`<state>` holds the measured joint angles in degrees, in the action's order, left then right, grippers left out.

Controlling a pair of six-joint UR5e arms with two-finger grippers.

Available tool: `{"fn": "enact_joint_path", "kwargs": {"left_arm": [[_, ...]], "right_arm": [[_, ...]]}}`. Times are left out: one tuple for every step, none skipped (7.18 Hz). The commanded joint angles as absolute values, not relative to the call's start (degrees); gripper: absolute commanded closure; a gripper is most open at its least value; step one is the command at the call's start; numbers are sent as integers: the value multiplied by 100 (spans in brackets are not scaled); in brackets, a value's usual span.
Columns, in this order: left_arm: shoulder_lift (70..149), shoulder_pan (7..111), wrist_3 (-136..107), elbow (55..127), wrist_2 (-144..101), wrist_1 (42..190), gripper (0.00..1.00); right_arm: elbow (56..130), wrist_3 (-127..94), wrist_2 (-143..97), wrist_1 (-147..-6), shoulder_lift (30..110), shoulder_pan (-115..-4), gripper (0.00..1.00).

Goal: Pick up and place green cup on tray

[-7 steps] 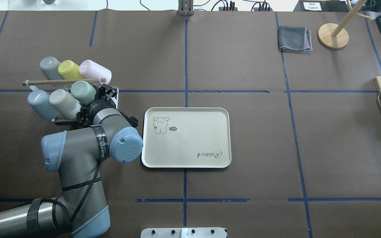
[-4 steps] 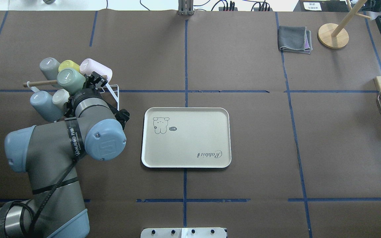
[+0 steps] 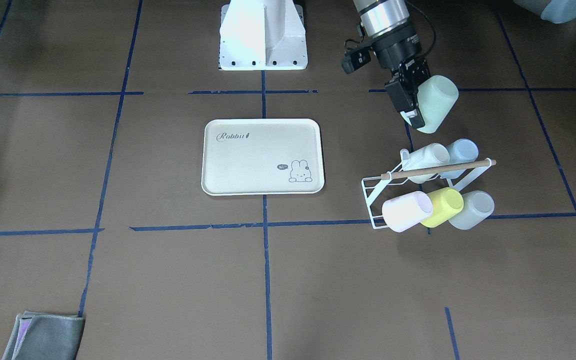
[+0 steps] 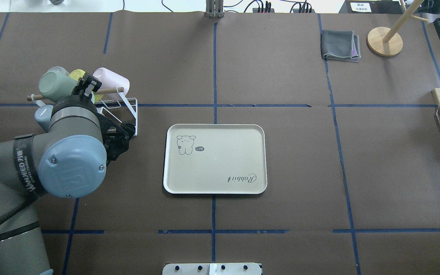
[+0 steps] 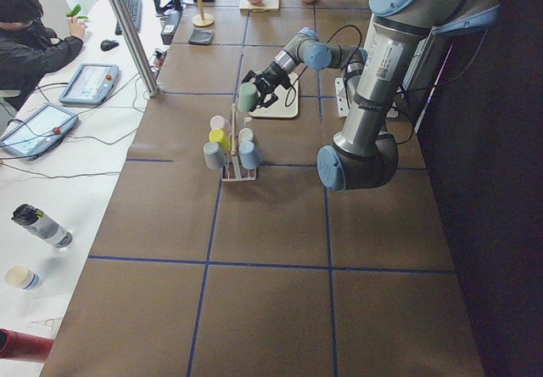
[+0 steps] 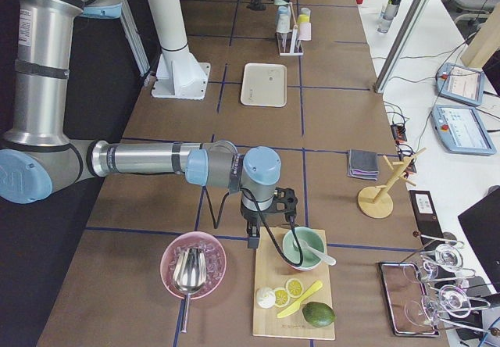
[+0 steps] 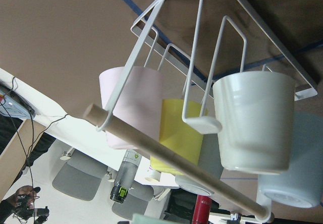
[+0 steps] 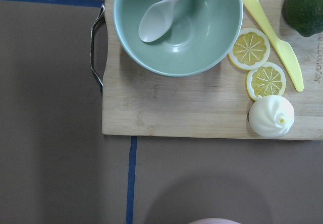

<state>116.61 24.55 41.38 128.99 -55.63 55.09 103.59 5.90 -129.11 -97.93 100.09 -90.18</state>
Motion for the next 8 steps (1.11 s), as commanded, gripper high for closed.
{"fn": "enact_joint_path", "kwargs": {"left_arm": [[11716,2426,2478,13200,-6185,5798,31],[11698,2443,1817,13201,-6509,6462,31],[11690,2443,836,13166,-6756,6895,31],[11698,2435,-244,13140,-6994,7343,31],[11690,2435,-1203,13079,-7327,7878,32],[11698,2408,-2013,12843,-7469,8484,31],[11716,2391,-2587,12293,-7479,9526,30],[11707,2373,-2993,11495,-7471,10972,29]], "right_arm": [[10354,580,-12902,-9791,9976,-9018,0],[10354,580,-12902,-9791,9976,-9018,0],[10362,580,-12902,-9791,9967,-9018,0],[10362,571,-12902,-9791,9949,-9009,0],[10354,571,-12902,-9791,9941,-9009,0],[10354,571,-12902,-9791,9940,-9009,0],[10354,571,-12902,-9791,9940,-9009,0],[10354,571,-12902,-9791,9940,-9009,0]]}}
